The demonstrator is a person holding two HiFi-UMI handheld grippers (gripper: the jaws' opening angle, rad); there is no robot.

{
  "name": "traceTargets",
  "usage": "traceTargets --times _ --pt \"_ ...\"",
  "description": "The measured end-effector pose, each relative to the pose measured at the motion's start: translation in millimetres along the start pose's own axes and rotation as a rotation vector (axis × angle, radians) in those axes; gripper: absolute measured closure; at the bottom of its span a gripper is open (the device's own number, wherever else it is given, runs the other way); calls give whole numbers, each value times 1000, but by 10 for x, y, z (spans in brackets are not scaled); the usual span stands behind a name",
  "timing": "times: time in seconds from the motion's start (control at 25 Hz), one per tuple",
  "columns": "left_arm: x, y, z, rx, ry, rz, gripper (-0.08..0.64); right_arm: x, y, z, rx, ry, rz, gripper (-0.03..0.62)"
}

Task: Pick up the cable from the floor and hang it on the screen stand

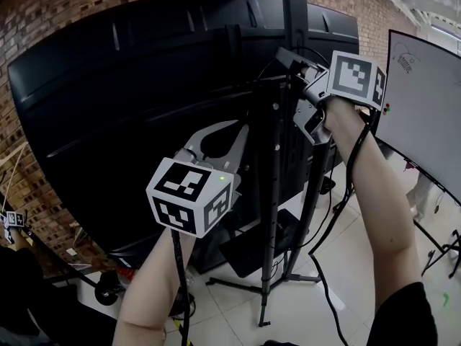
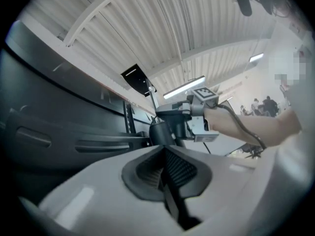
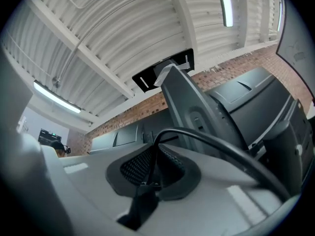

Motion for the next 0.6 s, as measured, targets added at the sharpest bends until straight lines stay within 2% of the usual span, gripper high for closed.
traceTargets --times 0.08,0.2,0.4,0.6 --pt "38 -10 -2 -2 -6 -4 555 64 -72 85 16 79 44 560" --pt "80 -39 -5 -1 -13 -5 555 130 -174 198 13 144 83 557" --pt "129 -65 -13 -13 -15 -6 555 254 -276 308 8 196 128 545" --pt "182 -78 29 -21 -14 -8 555 355 -397 335 12 201 141 543"
Point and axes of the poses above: the fingertips, and each gripper's own axes: y forward along the fingers, z to its right, x out of its underside, the point moved 7 cm from there along -y, backward along the fingers, and after that the axes turned 8 degrees about -x, right-handed, at the moved point
